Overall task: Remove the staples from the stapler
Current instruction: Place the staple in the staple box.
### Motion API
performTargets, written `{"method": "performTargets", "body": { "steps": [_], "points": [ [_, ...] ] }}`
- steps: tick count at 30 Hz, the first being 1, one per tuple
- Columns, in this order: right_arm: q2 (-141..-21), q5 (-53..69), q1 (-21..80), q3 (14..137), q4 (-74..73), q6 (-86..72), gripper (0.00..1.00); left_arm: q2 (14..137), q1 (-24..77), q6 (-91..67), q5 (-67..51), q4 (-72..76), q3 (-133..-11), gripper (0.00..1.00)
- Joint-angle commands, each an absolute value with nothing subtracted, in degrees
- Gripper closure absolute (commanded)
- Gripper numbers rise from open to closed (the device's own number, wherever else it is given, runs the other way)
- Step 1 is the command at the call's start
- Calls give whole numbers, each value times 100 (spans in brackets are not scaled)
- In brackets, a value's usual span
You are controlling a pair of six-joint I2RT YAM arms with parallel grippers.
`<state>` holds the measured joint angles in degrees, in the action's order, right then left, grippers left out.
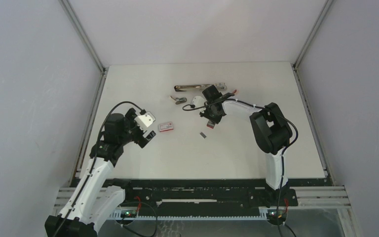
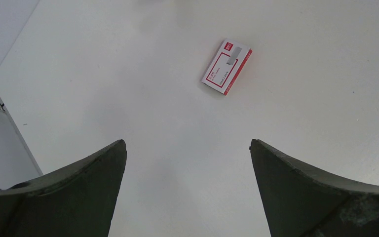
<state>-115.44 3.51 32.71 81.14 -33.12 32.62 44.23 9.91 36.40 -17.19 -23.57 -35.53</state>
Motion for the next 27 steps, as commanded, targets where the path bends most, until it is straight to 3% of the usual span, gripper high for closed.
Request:
{"method": "performTargets", "body": {
  "steps": [1, 27],
  "points": [
    [-11321, 417, 3306, 8156, -3270, 3243, 86, 4394, 950, 3600, -1794, -2162, -3458, 0],
    [-11202, 461, 3322, 8156, -3337, 3234, 80, 4398, 954, 3599, -1775, -2160, -3454, 0]
  ]
}}
